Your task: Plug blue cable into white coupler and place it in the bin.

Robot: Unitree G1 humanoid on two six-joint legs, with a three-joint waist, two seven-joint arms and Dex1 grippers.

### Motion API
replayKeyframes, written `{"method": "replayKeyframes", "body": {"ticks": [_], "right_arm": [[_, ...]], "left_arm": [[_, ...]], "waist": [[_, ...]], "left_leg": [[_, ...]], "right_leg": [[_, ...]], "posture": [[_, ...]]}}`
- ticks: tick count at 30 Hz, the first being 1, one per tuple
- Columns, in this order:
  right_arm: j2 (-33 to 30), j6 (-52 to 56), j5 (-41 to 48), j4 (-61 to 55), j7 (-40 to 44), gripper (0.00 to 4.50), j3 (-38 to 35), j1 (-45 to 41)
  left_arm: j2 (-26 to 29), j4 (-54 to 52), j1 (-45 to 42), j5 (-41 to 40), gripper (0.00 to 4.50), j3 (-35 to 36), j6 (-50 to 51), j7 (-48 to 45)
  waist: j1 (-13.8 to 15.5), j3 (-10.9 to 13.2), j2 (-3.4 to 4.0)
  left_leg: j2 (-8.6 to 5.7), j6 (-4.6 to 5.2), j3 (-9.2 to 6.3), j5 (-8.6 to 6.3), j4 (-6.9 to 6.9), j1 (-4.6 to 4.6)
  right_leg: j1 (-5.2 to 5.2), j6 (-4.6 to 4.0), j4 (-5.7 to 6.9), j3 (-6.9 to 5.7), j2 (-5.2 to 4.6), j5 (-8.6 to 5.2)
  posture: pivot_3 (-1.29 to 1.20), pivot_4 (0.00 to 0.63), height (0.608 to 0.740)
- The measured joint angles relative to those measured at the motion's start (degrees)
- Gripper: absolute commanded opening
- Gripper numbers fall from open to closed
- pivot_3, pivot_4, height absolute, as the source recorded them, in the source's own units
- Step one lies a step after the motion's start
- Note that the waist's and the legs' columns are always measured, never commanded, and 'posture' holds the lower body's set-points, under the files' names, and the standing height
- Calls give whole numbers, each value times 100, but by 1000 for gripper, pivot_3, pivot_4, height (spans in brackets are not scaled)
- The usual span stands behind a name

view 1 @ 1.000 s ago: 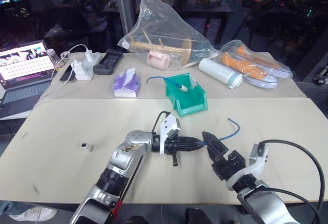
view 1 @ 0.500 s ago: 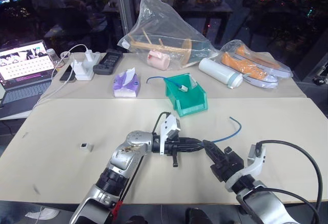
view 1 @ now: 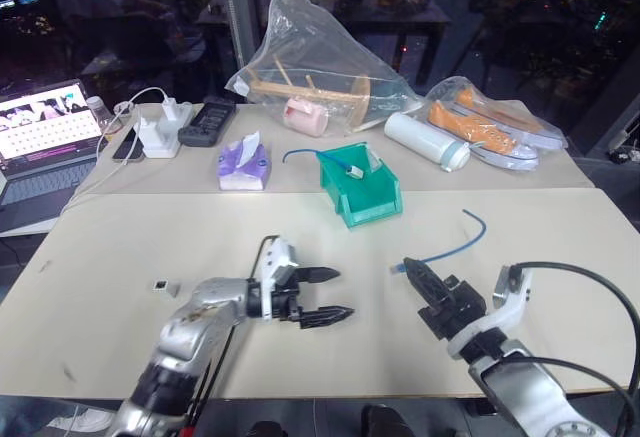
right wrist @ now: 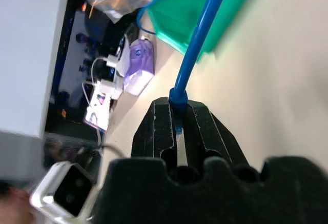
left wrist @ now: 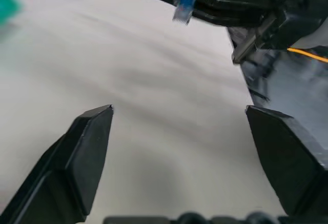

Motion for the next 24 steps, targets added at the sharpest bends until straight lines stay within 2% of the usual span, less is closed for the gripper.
{"method": "replayKeyframes", "body": {"ticks": [6, 11, 15, 18, 22, 24], "right_arm": [[-1061, 662, 52, 763, 538, 0, -180, -1065], [-1671, 1405, 97, 1291, 1220, 0, -71, -1952], [-1932, 1862, -130, 1458, 1775, 0, 112, -2758], [-2064, 2084, -694, 1482, 2304, 0, 402, -3235], [-2184, 2284, -1287, 1427, 2913, 0, 657, -3804], [-2057, 2372, -1471, 1436, 3046, 0, 710, -3938]], "left_arm": [[-28, -1459, 2083, -417, 4427, 1426, 20, 1126], [-71, -1756, 3625, -374, 4427, 2218, -592, 1330], [-332, -1756, 3941, -309, 4427, 2569, -967, 1637], [-480, -1718, 3932, -163, 4427, 2651, -1249, 1910], [-631, -1306, 3734, 231, 4427, 2658, -1683, 2287], [-723, -770, 3293, 493, 4427, 2621, -1835, 2587]], "waist": [[-52, 2, 3], [-14, 4, 1], [65, 3, 0], [87, 3, 1], [92, 2, 0], [110, 2, -1]], "left_leg": [[4, 1, 2, 0, -4, -1], [4, 1, 6, -1, -2, -2], [4, 1, 6, -1, 0, -3], [3, 0, 6, 0, 2, -5], [5, 0, 5, 0, -1, -4], [3, -1, 5, 0, 1, -9]], "right_leg": [[-3, -4, 3, 3, 3, -2], [4, -6, -3, 3, 3, -4], [6, -5, -4, 1, 3, -3], [3, -4, -6, 0, 1, -2], [3, -5, -9, -3, 4, -2], [2, -3, -12, -3, 1, 0]], "posture": [[0, 150, 740], [0, 150, 740], [0, 150, 740], [0, 150, 740], [0, 150, 740], [0, 150, 740]]}}
